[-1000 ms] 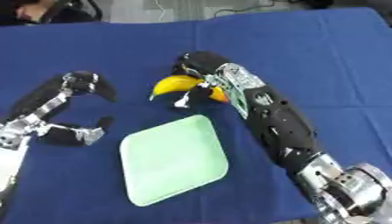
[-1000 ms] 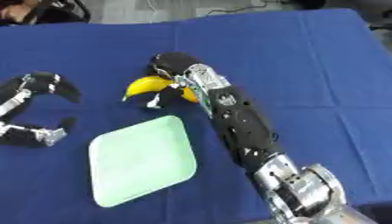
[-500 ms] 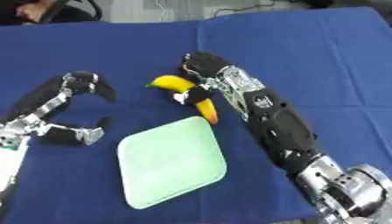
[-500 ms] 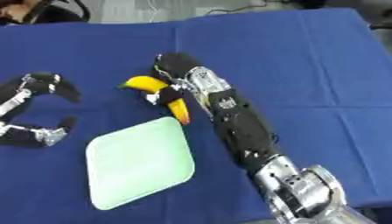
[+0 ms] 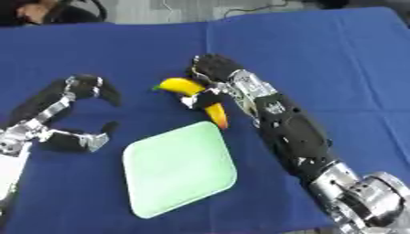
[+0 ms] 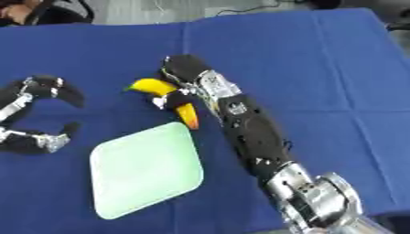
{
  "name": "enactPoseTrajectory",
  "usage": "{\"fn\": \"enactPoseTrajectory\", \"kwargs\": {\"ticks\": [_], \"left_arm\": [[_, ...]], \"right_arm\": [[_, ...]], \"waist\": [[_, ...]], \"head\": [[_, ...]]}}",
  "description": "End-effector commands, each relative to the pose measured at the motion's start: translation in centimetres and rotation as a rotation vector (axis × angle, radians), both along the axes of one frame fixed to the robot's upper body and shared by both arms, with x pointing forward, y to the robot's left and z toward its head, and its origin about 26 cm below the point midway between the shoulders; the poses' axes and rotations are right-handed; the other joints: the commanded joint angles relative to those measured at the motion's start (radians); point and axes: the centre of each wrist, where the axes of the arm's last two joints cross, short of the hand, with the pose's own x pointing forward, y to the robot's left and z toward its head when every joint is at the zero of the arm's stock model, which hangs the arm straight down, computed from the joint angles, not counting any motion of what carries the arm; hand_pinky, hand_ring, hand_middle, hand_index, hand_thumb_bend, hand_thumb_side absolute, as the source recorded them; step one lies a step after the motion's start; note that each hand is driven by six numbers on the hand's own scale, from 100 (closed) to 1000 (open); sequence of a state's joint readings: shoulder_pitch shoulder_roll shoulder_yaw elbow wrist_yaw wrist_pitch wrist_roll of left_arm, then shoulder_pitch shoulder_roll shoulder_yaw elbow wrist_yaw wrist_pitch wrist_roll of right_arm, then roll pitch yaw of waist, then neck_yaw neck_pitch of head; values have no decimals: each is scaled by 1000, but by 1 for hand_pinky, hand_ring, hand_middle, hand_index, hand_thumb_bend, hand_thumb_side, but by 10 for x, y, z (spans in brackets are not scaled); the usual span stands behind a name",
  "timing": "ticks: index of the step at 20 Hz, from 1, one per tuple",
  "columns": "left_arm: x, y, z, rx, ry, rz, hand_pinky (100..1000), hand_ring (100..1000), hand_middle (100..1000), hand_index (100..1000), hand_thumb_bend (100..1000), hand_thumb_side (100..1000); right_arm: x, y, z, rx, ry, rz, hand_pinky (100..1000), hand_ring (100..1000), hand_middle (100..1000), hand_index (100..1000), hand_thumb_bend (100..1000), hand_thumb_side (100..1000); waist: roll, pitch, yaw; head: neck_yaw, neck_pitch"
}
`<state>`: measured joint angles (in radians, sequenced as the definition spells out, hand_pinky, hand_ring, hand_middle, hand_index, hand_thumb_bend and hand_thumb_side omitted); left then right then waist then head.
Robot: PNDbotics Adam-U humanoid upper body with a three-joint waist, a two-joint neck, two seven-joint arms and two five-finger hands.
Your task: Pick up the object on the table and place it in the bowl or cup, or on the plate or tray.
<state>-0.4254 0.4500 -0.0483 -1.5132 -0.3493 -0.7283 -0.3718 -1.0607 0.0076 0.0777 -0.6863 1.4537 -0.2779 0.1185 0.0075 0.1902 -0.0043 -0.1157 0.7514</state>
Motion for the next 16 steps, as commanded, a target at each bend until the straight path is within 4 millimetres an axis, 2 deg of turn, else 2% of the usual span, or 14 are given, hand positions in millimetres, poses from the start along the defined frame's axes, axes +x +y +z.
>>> {"fn": "enactPoseTrajectory", "kwargs": {"ticks": [1,3,7,9,16], "left_arm": [[1,0,12,147,-80,-133,565,607,606,674,100,265],[1,1,11,148,-79,-130,565,607,607,674,100,265],[0,3,10,150,-74,-123,564,606,606,673,100,266],[0,3,11,150,-74,-124,564,606,605,673,100,267],[0,3,12,150,-73,-124,564,606,605,673,100,267]], "right_arm": [[4,-9,11,5,-31,1,106,286,321,460,100,662],[4,-10,28,54,-63,32,100,277,322,462,100,642],[-1,-11,79,151,-157,117,100,273,314,452,100,679],[-5,-10,94,167,-172,141,100,275,312,450,100,682],[-8,-11,102,165,-155,145,100,275,312,449,100,681]], "waist": [[4,-15,2],[4,-16,3],[-1,-19,-2],[-4,-19,-6],[-6,-21,-9]], "head": [[-12,-7],[-11,-6],[-10,-4],[-10,-5],[-7,-7]]}}
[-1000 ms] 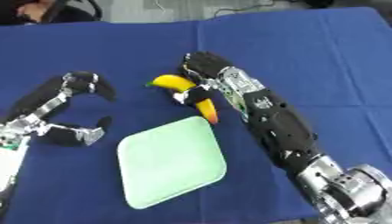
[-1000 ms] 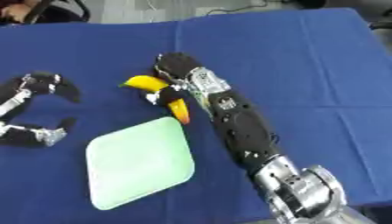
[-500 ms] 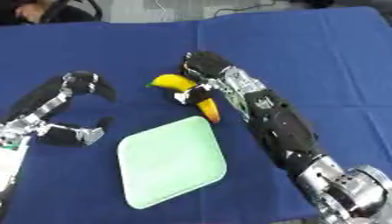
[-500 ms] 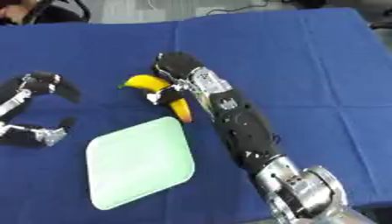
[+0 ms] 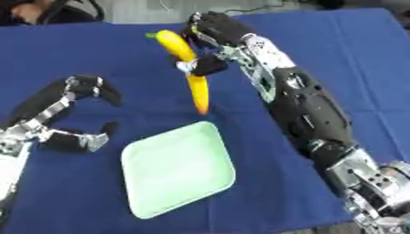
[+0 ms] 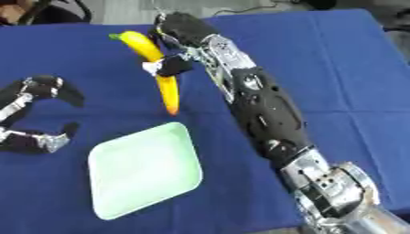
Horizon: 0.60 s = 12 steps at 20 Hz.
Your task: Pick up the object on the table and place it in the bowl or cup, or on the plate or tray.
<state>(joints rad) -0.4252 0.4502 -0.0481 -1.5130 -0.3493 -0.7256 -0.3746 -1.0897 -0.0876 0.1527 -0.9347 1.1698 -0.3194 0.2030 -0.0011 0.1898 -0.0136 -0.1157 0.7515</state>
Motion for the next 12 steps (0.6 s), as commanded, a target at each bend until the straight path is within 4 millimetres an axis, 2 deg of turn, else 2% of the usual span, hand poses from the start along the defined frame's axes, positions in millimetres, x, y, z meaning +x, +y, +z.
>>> {"fn": "enactPoseTrajectory", "kwargs": {"ticks": [1,7,12], "left_arm": [[0,3,12,148,-76,-125,564,606,605,673,100,267],[0,3,11,149,-76,-125,564,607,606,674,100,266],[0,4,12,152,-77,-122,564,607,605,674,100,266]], "right_arm": [[-1,-1,19,1,-38,10,100,275,312,449,100,680],[-2,-2,17,-19,-26,34,100,274,312,450,100,669],[-8,-14,13,-69,15,130,100,271,315,455,102,632]], "waist": [[2,-20,1],[4,-19,1],[3,-16,4]], "head": [[-7,-7],[-7,-6],[-2,-5]]}}
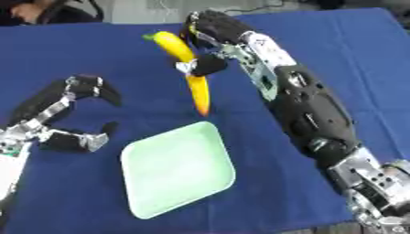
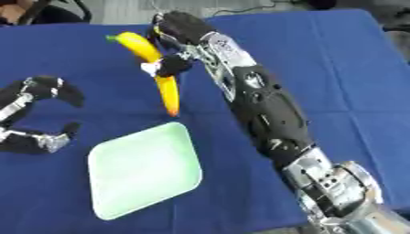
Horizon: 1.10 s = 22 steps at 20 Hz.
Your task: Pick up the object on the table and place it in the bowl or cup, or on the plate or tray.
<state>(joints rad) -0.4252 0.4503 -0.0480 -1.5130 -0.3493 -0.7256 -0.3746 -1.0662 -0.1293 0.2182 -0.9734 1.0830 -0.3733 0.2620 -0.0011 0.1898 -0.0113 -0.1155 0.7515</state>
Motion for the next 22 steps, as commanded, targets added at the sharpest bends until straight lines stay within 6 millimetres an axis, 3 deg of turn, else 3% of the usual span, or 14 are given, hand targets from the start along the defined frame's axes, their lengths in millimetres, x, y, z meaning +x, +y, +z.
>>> {"fn": "enactPoseTrajectory", "kwargs": {"ticks": [1,13,17,22], "left_arm": [[0,4,12,152,-77,-121,564,606,605,673,100,266],[-1,6,12,156,-79,-113,564,606,605,674,100,266],[0,5,13,156,-80,-114,564,606,605,674,100,266],[0,4,14,155,-83,-117,564,606,605,674,100,266]], "right_arm": [[-6,-10,15,-28,-12,72,100,271,316,456,100,624],[-28,-16,21,-29,88,171,100,263,318,461,132,592],[-33,-8,19,-26,102,212,100,260,320,465,151,574],[-45,16,0,-53,177,312,100,258,326,474,171,534]], "waist": [[2,-15,1],[-1,-12,-9],[-1,-12,-10],[1,-9,-11]], "head": [[-2,-4],[0,-5],[0,-5],[-4,-7]]}}
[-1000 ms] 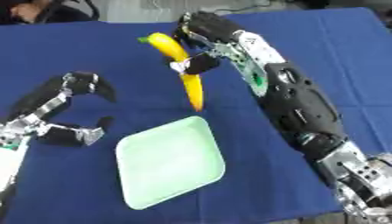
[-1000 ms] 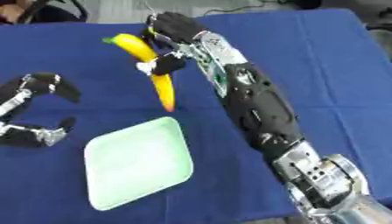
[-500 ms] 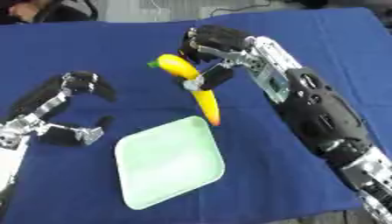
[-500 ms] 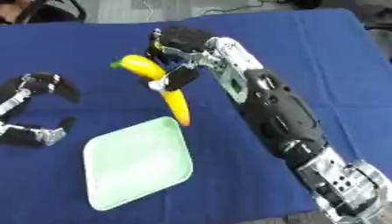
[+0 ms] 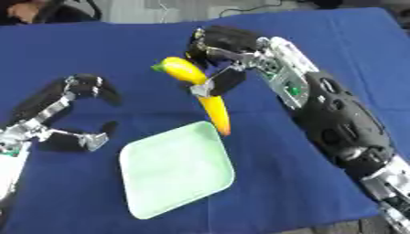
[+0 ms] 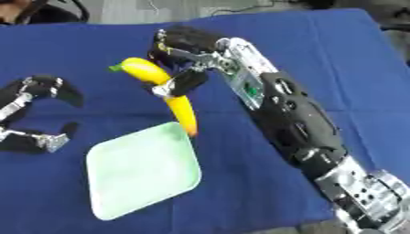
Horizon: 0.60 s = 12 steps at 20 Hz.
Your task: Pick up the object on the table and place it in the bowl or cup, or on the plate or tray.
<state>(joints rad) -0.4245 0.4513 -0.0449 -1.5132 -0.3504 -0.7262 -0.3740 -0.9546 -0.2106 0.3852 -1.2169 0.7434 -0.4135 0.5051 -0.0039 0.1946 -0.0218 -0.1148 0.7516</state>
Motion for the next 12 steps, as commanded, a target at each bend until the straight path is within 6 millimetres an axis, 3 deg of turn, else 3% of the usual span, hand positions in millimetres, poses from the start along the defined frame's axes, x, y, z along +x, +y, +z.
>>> {"fn": "enactPoseTrajectory", "kwargs": {"ticks": [1,12], "left_arm": [[0,3,13,155,-82,-122,564,607,605,674,100,265],[1,1,15,151,-86,-128,564,607,605,674,100,267]], "right_arm": [[-10,18,-2,-5,22,75,100,258,327,475,172,529],[-17,31,-24,-17,69,119,100,255,330,480,185,504]], "waist": [[5,-13,0],[6,-12,3]], "head": [[-6,-7],[-11,-11]]}}
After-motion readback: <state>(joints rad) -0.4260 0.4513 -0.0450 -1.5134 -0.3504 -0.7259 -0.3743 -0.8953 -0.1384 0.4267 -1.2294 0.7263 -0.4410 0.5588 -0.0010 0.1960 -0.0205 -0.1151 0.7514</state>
